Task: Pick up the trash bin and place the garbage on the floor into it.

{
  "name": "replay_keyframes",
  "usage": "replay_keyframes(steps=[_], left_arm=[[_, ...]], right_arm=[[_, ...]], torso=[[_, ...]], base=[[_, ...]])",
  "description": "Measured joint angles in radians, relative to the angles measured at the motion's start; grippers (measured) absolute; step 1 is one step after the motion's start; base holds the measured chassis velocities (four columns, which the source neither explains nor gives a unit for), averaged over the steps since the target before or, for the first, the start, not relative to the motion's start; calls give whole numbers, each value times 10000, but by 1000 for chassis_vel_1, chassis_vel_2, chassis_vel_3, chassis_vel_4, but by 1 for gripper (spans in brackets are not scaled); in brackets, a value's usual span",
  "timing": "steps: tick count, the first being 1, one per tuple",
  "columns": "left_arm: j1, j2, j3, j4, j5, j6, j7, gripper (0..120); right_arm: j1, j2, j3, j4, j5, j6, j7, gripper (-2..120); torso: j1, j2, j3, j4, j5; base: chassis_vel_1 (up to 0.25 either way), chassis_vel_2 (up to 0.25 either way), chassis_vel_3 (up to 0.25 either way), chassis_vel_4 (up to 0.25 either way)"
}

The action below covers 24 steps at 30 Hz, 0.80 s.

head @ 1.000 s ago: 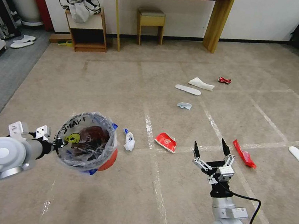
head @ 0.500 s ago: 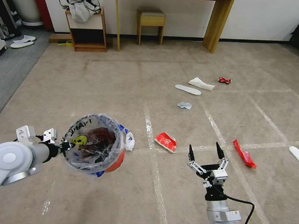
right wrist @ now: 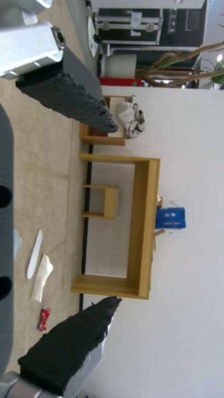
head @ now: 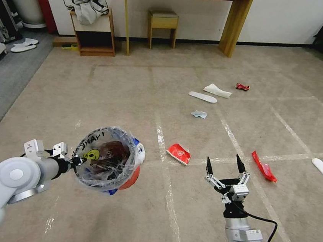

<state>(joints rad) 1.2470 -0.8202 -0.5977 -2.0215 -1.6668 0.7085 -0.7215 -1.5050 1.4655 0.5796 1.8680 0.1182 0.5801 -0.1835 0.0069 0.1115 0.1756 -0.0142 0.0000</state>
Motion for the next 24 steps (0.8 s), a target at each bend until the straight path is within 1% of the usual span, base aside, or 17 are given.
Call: replay_keyframes(steps=[6, 17, 24], left_arm=[[-38, 66, 8, 21, 42, 0, 81, 0], [-125, 122, 71, 202, 191, 1, 201, 0], [-181, 115, 131, 300, 326, 3, 304, 0]], right_arm=[[67, -1, 12, -74, 19, 2, 2, 100], [202, 39, -26, -263, 38, 5, 13, 100], [239, 34, -11, -317, 52, 8, 20, 100]], torso=[[0, 0, 0, 0, 0], [1, -1, 1, 1, -2], [0, -2, 0, -1, 1]], base=[[-81, 74, 70, -81], [-130, 139, 131, -133], [-131, 101, 124, -113]])
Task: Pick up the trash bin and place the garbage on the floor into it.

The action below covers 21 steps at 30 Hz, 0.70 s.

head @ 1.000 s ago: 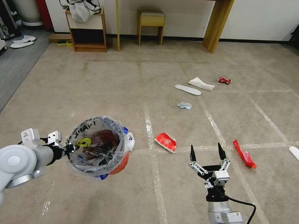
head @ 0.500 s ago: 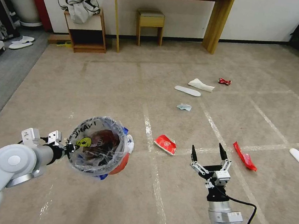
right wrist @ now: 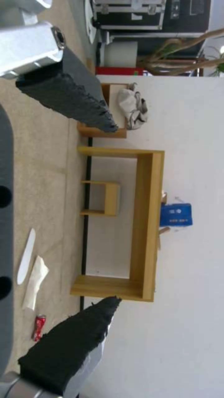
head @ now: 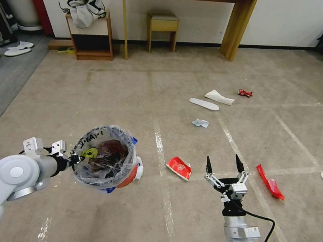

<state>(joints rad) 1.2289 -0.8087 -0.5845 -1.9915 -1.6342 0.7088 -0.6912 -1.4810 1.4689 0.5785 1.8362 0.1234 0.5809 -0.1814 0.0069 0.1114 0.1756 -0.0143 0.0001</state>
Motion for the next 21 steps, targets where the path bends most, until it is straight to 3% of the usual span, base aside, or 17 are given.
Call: replay_keyframes(steps=[21], left_arm=[[-40, -9, 52, 218, 326, 9, 316, 0]], right_arm=[[163, -18, -33, -184, 31, -6, 29, 100]], torso=[[0, 0, 0, 1, -1]], base=[[-123, 134, 129, -127]])
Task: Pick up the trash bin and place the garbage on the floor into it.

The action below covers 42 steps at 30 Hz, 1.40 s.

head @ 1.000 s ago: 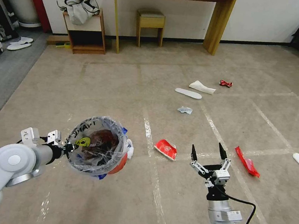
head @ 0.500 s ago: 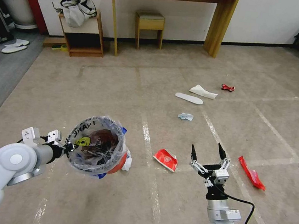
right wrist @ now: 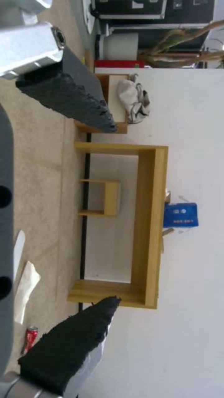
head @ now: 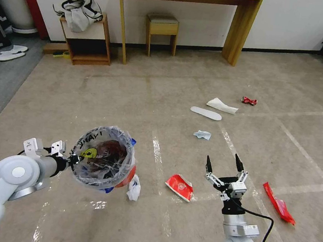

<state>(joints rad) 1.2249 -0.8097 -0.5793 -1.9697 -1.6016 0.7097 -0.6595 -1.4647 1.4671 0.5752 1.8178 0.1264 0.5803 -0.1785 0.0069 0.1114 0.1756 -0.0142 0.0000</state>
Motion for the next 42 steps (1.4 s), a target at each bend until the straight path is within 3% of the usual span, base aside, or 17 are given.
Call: replay_keyframes(steps=[29, 37, 42], left_arm=[[218, -55, -80, -119, 129, -40, -28, 0], [310, -45, -169, -213, 128, -71, -63, 0], [344, -111, -190, -247, 162, -91, -91, 0]], right_arm=[[-17, -244, -33, -74, -9, 76, -11, 100], [222, -1112, -169, -314, 160, 84, -391, 100], [516, -2070, -366, -538, 282, 33, -636, 100]], torso=[[1, 2, 1, -2, 0], [0, 2, -1, 0, 1], [0, 2, -1, -1, 1]], base=[[-127, 127, 119, -127], [-15, 16, 11, -18], [0, 0, 0, 0]])
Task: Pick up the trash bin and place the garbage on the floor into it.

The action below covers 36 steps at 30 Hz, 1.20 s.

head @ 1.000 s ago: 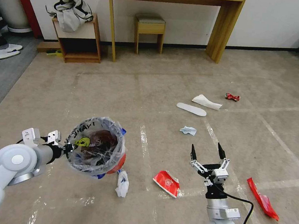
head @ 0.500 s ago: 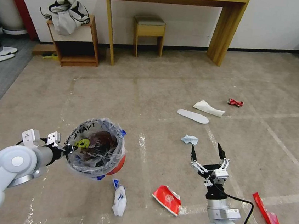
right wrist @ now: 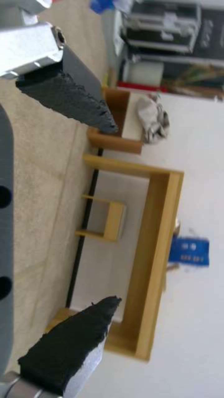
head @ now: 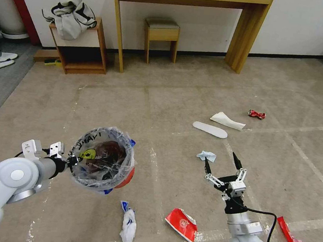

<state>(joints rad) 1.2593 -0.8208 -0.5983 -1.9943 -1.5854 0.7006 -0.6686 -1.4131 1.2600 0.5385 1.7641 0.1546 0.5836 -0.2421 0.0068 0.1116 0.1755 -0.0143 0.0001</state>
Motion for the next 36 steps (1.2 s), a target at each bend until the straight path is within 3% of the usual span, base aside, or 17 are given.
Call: replay_keyframes(steps=[2, 3, 6, 10, 16, 26, 36], left_arm=[[0, -6, -51, -4, 0, -18, -72, 0], [0, -6, -51, -4, 0, -18, -72, 0], [23, 50, -147, -26, -19, -22, -104, 0], [107, 46, -224, -40, -20, -29, -128, 0], [99, -122, -197, 10, 37, -51, -157, 0], [69, 20, -233, 94, 24, -69, -167, 0], [84, -76, -316, 133, -9, -123, -319, 0]], right_arm=[[276, -853, -259, -209, 331, -151, -288, 100], [276, -853, -259, -209, 331, -151, -288, 100], [1037, -2756, -1092, -879, 1541, -467, -1296, 100], [1663, -3486, -1650, -1508, 1765, -532, -1802, 100], [3100, -4883, -2973, -3014, 2249, -568, -3769, 100], [4888, -5133, -5043, -4865, 2235, -609, -5475, 100], [6643, -5047, -7486, -5975, 1640, -417, -5525, 100]], torso=[[1, -1, 0, 0, 4], [1, -1, 0, 0, 4], [0, 0, 0, 0, 1], [1, -1, 1, 2, 3], [1, -1, 2, 0, -1], [1, -1, 2, 1, 2], [1, -1, 2, 2, -3]], base=[[0, 0, 0, 0], [0, 0, 0, 0], [0, 0, 0, 0], [0, 0, 0, 0], [0, 0, 0, 0], [0, 0, 0, 0], [0, 0, 0, 0]])
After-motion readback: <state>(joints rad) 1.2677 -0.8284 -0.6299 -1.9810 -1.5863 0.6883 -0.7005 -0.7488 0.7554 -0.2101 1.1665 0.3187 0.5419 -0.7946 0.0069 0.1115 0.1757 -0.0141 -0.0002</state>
